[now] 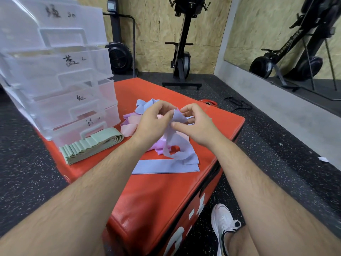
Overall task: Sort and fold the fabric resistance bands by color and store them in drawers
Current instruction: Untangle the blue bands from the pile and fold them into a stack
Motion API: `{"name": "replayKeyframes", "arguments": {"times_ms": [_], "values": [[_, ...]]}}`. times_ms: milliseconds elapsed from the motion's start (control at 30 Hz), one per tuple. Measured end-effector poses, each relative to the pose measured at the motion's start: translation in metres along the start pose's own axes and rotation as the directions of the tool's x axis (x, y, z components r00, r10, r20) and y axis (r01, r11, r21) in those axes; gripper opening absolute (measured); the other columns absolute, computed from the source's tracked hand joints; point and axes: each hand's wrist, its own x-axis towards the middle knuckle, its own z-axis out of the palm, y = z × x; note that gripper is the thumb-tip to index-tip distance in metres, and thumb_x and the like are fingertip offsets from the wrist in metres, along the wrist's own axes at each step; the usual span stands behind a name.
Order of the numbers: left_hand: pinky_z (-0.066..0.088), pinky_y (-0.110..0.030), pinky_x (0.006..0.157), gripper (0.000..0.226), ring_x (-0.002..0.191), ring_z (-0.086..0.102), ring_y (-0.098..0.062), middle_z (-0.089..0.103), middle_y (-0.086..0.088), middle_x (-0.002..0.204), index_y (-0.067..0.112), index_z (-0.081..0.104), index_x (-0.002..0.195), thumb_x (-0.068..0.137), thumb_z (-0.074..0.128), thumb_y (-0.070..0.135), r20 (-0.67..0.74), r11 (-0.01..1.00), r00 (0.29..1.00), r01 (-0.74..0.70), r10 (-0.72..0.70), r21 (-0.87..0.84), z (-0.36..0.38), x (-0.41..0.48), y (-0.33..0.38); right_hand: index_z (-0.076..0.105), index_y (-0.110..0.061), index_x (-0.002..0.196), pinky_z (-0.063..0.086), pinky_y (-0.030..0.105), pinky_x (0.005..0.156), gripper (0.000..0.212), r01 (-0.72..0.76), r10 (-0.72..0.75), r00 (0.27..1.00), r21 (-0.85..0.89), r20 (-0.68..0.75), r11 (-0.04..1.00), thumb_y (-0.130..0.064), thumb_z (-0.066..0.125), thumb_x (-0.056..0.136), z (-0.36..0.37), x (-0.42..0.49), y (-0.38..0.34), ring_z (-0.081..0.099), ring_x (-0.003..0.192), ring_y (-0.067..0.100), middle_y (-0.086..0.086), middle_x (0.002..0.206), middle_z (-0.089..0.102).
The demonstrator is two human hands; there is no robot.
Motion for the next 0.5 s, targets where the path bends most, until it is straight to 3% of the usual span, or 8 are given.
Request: {"name": "replayKeyframes", "arguments": {"times_ms": [100,233,367,500], "values": [[0.046,-0.009,0.066,0.009,0.076,0.057,0.006,0.069,0.005,0.089,0.013,0.068,0.098,0.094,0.060,0.011,0.027,1.000,0.999,0.023,-0.023,-0.004,-0.002,-0.001,0.000,0.053,-0.028,0.109,0.052,0.025,0.078,0.044,-0.010,0.010,0.999,-0.016,0.036,1.000,-0.038,0.081,0.077,0.008,0.000,0.000,0.064,0.096,0.009,-0.008,0.112,0.062],[0.042,-0.005,0.071,0.013,0.080,0.056,0.005,0.068,0.006,0.095,0.014,0.069,0.101,0.098,0.056,0.013,0.043,0.997,0.998,0.040,-0.043,0.072,-0.008,0.001,-0.002,0.058,-0.026,0.097,0.044,0.021,0.070,0.018,-0.023,0.022,0.999,-0.031,-0.032,0.999,-0.016,0.066,0.085,0.008,0.003,-0.003,0.065,0.090,0.008,-0.008,0.102,0.066],[0.039,-0.011,0.067,0.017,0.080,0.050,-0.005,0.059,0.003,0.090,0.013,0.064,0.100,0.102,0.048,0.017,0.103,0.983,0.982,0.146,-0.158,0.110,-0.012,0.002,-0.003,0.062,-0.017,0.087,0.045,0.015,0.057,0.009,-0.048,0.046,0.997,-0.034,-0.059,0.998,-0.012,0.055,0.089,0.005,0.003,-0.008,0.071,0.072,0.015,-0.005,0.079,0.067],[0.032,-0.024,0.065,0.018,0.074,0.039,-0.010,0.046,0.004,0.079,0.016,0.054,0.085,0.102,0.048,0.020,0.172,0.943,0.935,0.325,-0.310,-0.066,-0.013,-0.001,0.001,0.057,-0.018,0.072,0.039,0.020,0.054,0.024,-0.027,0.025,0.999,-0.091,-0.033,0.996,-0.012,0.047,0.093,0.009,0.006,-0.005,0.051,0.050,0.001,-0.011,0.061,0.054]]}}
